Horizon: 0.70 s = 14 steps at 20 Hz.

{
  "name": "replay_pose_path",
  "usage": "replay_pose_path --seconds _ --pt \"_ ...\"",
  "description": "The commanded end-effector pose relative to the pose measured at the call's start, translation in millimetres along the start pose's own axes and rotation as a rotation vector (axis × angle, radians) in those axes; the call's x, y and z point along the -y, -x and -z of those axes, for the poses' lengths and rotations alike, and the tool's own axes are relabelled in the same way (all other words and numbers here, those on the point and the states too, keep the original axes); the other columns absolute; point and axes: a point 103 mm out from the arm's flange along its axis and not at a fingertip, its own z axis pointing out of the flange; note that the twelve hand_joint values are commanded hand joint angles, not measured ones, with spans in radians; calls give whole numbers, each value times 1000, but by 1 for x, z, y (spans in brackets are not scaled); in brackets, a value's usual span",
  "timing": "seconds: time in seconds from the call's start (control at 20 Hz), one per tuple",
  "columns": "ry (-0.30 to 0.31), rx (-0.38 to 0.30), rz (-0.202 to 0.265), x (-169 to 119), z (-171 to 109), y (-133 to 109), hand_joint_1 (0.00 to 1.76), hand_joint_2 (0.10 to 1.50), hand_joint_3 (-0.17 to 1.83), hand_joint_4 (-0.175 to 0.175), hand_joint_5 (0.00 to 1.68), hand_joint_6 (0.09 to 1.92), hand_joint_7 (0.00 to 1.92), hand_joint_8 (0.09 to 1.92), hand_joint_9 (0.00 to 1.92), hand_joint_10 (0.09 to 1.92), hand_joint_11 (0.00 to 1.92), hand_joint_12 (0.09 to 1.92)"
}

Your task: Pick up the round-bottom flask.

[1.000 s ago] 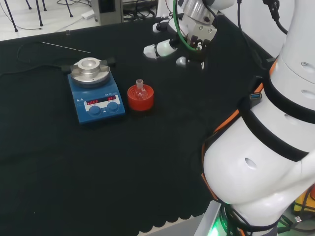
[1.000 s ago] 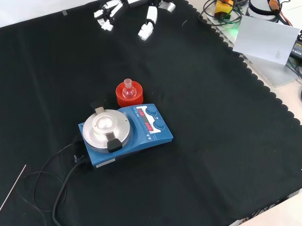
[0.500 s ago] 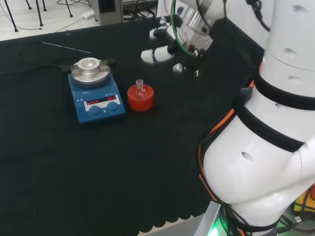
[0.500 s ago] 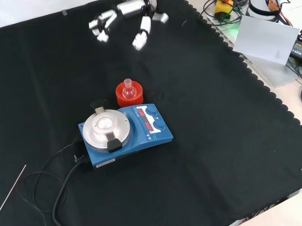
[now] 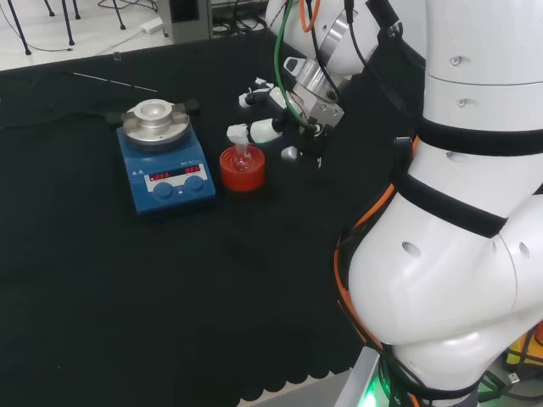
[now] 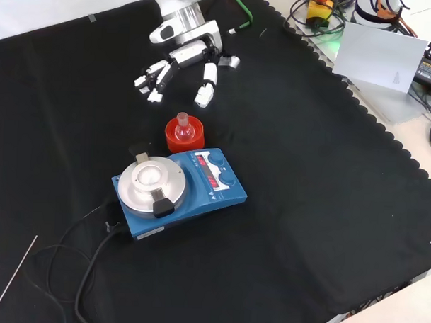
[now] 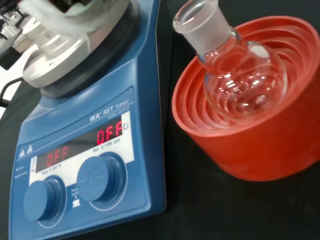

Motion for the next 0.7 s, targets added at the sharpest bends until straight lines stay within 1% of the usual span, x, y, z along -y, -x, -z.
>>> replay_pose_path --seconds 0.05,0.2,0.4,0.55,0.7 --pt "24 -32 -9 -4 -10 11 806 650 345 59 543 87 20 98 26 668 0 769" --pt "24 -63 -22 -5 -17 19 806 650 346 58 551 87 22 100 33 667 0 768" --pt "10 -87 -30 -8 -26 29 807 650 347 58 562 87 27 102 41 667 0 768" --pt "2 -94 -36 -8 -31 35 808 649 348 57 567 87 31 106 52 661 0 789" --pt "7 -102 -32 -8 -34 38 809 648 350 57 569 87 33 109 59 656 0 807"
